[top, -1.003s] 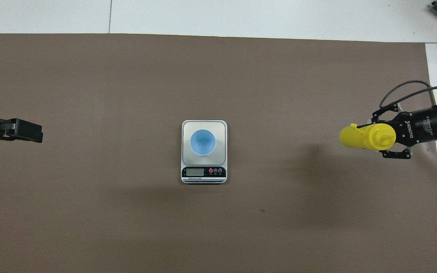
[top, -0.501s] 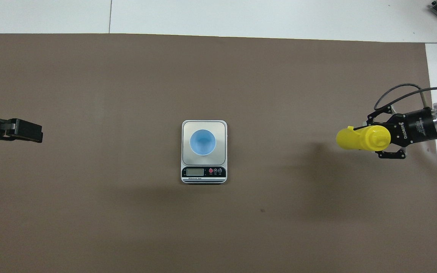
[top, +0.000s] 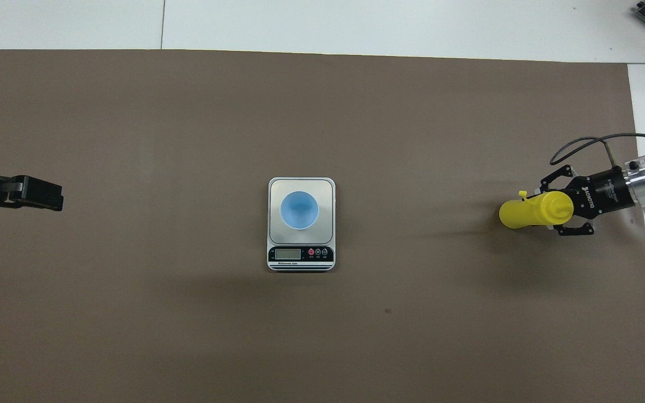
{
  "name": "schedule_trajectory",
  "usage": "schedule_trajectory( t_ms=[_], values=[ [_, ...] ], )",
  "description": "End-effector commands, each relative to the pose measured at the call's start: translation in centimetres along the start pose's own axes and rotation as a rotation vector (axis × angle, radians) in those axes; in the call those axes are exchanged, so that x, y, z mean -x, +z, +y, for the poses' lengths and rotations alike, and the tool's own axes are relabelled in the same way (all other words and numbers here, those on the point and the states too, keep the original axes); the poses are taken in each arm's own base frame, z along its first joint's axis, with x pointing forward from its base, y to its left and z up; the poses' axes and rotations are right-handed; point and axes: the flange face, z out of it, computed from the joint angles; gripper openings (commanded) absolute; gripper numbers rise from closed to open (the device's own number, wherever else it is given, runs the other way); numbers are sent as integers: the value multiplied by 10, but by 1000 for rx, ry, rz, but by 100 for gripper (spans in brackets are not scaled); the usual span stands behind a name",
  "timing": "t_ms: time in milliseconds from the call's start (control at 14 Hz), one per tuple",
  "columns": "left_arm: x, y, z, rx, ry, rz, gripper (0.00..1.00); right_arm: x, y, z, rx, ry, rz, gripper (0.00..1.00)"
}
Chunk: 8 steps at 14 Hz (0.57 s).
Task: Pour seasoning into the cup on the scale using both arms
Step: 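Lower the bottle onto the table and open the right gripper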
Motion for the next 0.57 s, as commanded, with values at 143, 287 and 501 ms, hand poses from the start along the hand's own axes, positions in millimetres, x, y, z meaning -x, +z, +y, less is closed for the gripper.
schedule_trajectory(
  t_ms=[143, 287, 501],
  values=[
    [9, -3, -1, -4, -13, -2, 100, -2, -18, 8, -13, 16, 45, 74],
    [9, -3, -2, -4, -14, -2, 100, -2, -28, 7, -44, 15, 80, 81],
    [9, -3, -1, -4, -13, -2, 100, -2, -47, 13, -77, -3, 126, 97]
  ],
)
